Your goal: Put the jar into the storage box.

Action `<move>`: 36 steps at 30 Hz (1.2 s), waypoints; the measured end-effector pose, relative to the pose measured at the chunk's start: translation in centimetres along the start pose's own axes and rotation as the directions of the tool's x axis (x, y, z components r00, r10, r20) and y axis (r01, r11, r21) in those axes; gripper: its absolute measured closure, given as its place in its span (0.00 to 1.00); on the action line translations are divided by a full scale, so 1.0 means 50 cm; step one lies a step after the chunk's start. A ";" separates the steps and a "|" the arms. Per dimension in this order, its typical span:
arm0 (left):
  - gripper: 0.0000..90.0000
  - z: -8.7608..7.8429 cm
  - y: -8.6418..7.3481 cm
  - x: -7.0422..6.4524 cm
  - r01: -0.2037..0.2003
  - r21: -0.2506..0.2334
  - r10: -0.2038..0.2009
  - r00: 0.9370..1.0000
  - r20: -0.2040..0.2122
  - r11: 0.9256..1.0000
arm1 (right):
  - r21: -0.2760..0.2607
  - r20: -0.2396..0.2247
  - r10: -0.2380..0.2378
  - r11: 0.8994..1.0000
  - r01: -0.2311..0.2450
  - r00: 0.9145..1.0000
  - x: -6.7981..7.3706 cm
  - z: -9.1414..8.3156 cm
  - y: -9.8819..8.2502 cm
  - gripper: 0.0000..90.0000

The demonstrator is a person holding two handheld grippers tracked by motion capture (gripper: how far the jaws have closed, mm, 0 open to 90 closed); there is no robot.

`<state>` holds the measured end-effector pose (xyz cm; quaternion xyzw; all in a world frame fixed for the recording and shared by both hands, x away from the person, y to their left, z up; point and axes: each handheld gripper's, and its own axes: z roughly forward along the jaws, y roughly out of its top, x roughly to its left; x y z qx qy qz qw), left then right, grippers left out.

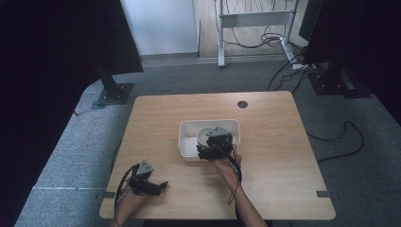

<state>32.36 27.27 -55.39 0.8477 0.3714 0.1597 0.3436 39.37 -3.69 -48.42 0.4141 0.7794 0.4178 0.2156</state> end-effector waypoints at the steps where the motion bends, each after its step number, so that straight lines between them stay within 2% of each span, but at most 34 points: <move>1: 0.00 0.000 0.000 0.000 0.000 0.000 0.000 1.000 0.000 1.000 | 0.003 0.001 -0.001 1.000 0.001 1.000 0.001 0.004 -0.001 0.10; 12: 0.00 0.000 0.000 0.000 0.000 0.000 0.000 1.000 0.000 1.000 | 0.035 0.030 0.003 0.999 -0.004 1.000 0.002 0.053 -0.015 0.10; 23: 0.00 0.000 0.000 0.000 0.000 0.001 0.000 1.000 0.000 1.000 | 0.070 0.038 0.017 0.997 -0.020 0.999 0.003 0.086 -0.033 0.10; 30: 0.00 0.000 0.000 0.000 0.001 0.000 -0.001 1.000 0.000 1.000 | 0.075 0.030 0.041 0.996 -0.043 0.999 -0.003 0.092 -0.036 0.10; 36: 0.00 0.000 0.000 0.000 0.001 0.000 -0.001 1.000 0.000 1.000 | 0.123 0.009 0.045 0.991 -0.045 0.999 -0.006 0.094 -0.029 0.09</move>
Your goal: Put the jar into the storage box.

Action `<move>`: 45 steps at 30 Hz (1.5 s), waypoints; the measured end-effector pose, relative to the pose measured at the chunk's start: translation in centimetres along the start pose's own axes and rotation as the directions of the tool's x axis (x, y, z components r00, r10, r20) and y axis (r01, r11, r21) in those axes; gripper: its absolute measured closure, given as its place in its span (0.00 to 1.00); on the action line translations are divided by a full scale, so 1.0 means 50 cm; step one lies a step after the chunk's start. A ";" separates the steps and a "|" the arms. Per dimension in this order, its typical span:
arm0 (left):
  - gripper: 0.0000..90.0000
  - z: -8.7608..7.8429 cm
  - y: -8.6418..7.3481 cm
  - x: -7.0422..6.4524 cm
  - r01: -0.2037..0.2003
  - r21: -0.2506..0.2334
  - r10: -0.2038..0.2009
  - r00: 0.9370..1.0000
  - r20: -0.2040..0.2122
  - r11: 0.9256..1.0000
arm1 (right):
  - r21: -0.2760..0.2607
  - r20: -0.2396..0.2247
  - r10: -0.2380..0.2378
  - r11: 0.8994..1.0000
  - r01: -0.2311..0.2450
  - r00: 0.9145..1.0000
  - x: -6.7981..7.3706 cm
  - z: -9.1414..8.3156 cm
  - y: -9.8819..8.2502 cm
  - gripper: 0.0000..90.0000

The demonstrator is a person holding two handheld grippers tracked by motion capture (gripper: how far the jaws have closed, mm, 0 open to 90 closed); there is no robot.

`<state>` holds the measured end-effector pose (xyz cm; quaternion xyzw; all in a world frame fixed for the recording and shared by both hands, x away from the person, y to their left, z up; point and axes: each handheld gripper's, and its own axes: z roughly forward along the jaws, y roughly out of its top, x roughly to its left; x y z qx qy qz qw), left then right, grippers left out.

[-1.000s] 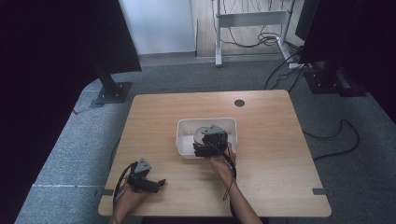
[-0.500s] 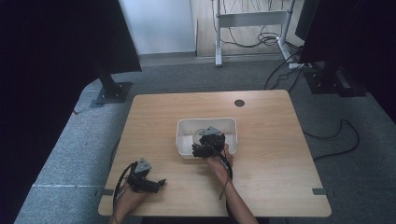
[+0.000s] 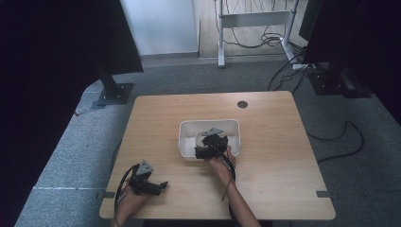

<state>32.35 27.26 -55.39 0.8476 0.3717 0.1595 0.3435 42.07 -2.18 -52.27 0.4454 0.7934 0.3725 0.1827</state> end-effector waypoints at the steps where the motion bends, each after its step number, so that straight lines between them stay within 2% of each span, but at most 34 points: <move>1: 0.00 0.000 0.000 0.000 0.000 0.000 0.000 1.000 0.000 1.000 | -0.001 -0.001 0.003 1.000 -0.003 1.000 0.000 0.000 0.000 0.09; 12: 0.00 0.001 0.001 0.000 0.000 -0.001 0.000 1.000 -0.001 1.000 | -0.025 -0.013 -0.020 0.999 0.020 1.000 -0.005 -0.011 0.000 0.02; 24: 0.00 0.001 0.001 0.000 0.000 -0.001 0.000 1.000 -0.001 1.000 | -0.043 -0.017 -0.044 0.998 0.044 0.999 -0.007 -0.037 -0.002 0.02; 45: 0.00 0.001 0.001 0.000 -0.001 -0.001 0.001 1.000 -0.001 1.000 | -0.071 -0.030 -0.059 0.996 0.057 0.998 -0.015 -0.083 -0.020 0.03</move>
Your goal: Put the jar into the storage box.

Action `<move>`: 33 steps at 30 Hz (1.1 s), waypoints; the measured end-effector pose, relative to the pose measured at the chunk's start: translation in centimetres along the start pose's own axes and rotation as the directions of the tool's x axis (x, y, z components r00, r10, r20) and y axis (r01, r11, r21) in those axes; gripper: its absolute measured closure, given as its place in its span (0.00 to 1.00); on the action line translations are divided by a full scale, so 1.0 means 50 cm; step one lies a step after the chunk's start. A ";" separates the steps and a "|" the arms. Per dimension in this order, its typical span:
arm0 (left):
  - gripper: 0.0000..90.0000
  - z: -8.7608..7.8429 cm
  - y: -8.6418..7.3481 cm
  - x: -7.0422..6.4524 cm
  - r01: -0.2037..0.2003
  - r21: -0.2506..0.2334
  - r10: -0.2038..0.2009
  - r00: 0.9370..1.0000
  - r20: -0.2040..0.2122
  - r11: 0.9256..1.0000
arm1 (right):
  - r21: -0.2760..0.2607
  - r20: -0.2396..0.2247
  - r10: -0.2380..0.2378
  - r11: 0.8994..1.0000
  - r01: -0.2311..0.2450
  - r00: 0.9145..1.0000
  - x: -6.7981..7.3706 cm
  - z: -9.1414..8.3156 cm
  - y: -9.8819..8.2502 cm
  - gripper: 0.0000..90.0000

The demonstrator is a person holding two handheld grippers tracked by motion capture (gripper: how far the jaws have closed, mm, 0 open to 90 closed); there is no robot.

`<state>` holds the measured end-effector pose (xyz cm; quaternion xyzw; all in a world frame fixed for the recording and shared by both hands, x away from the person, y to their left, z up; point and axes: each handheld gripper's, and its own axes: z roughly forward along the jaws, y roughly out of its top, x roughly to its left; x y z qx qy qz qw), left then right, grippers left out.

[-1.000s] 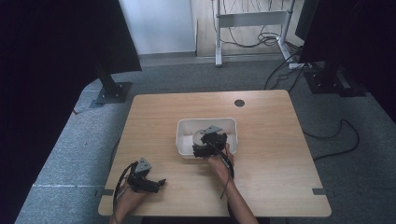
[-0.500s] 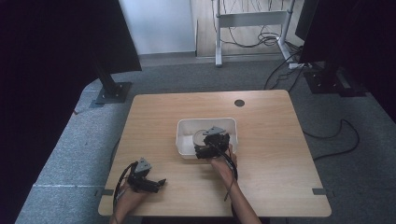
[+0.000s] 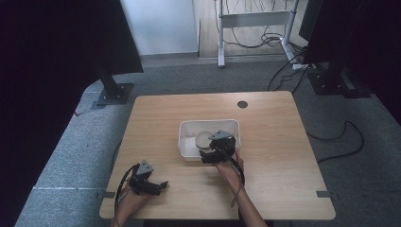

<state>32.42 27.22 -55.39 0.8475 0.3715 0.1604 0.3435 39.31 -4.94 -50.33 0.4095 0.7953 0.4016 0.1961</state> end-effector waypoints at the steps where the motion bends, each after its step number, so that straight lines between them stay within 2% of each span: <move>1: 0.00 0.000 0.000 0.000 0.000 0.000 0.000 1.000 0.000 1.000 | -0.003 0.000 -0.003 1.000 0.003 1.000 -0.001 -0.002 -0.001 0.03; 12: 0.00 0.000 0.000 0.000 0.000 0.000 0.000 1.000 0.000 1.000 | -0.013 -0.007 -0.003 1.000 0.003 1.000 -0.006 -0.032 -0.017 0.03; 33: 0.00 0.000 0.000 0.000 0.002 -0.001 -0.002 1.000 0.000 1.000 | -0.005 -0.034 -0.057 0.998 0.056 0.998 -0.008 -0.082 -0.040 0.03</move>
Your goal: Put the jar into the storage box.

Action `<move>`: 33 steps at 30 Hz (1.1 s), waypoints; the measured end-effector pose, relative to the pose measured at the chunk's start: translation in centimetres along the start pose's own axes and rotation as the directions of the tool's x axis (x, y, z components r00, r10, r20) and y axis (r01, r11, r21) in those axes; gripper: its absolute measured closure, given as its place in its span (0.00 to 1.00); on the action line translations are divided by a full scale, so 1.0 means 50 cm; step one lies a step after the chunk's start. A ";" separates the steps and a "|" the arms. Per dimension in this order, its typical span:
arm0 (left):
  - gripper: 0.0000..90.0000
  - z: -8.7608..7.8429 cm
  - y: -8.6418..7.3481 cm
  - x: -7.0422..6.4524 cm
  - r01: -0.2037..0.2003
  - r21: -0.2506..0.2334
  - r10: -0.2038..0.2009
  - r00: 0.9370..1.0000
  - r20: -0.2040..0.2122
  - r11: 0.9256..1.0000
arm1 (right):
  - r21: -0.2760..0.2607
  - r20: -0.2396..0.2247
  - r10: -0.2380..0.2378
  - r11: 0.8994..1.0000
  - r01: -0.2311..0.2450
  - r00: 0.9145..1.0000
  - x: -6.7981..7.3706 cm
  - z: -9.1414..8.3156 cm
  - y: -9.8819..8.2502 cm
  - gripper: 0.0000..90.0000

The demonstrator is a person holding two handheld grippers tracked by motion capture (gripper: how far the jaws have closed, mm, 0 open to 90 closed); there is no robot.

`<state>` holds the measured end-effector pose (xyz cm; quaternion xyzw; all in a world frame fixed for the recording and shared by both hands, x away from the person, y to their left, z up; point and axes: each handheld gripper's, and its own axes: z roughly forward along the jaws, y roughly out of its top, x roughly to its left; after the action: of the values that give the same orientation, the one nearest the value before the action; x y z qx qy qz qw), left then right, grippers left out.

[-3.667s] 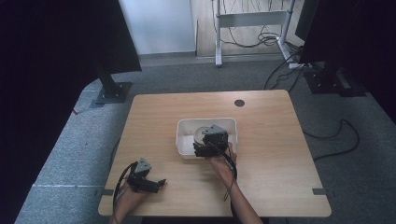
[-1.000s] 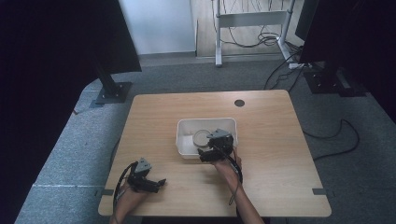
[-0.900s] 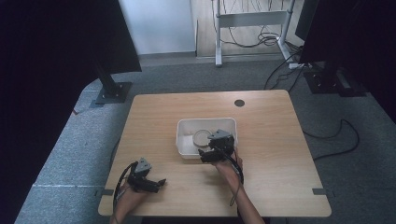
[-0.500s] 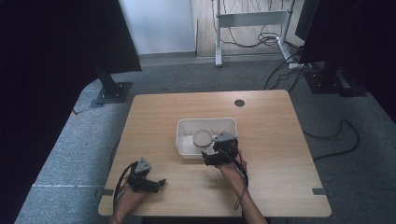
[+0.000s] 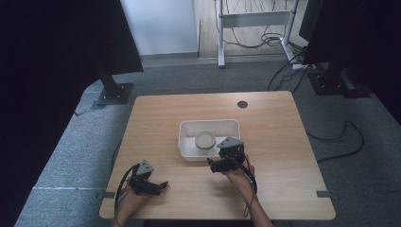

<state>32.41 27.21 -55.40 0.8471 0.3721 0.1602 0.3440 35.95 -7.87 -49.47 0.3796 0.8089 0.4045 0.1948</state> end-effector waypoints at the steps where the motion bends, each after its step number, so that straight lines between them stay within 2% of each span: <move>1: 0.00 0.000 0.000 0.000 0.000 0.000 0.000 1.000 0.000 1.000 | 0.000 0.000 -0.003 1.000 0.003 1.000 0.000 -0.002 -0.001 0.03; 33: 0.00 0.000 0.000 0.000 -0.001 0.001 0.001 1.000 0.000 1.000 | -0.014 0.014 -0.008 1.000 0.008 1.000 -0.016 -0.071 -0.052 0.03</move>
<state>32.41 27.22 -55.39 0.8474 0.3717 0.1602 0.3436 33.07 -11.30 -49.40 0.3779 0.8061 0.4067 0.2048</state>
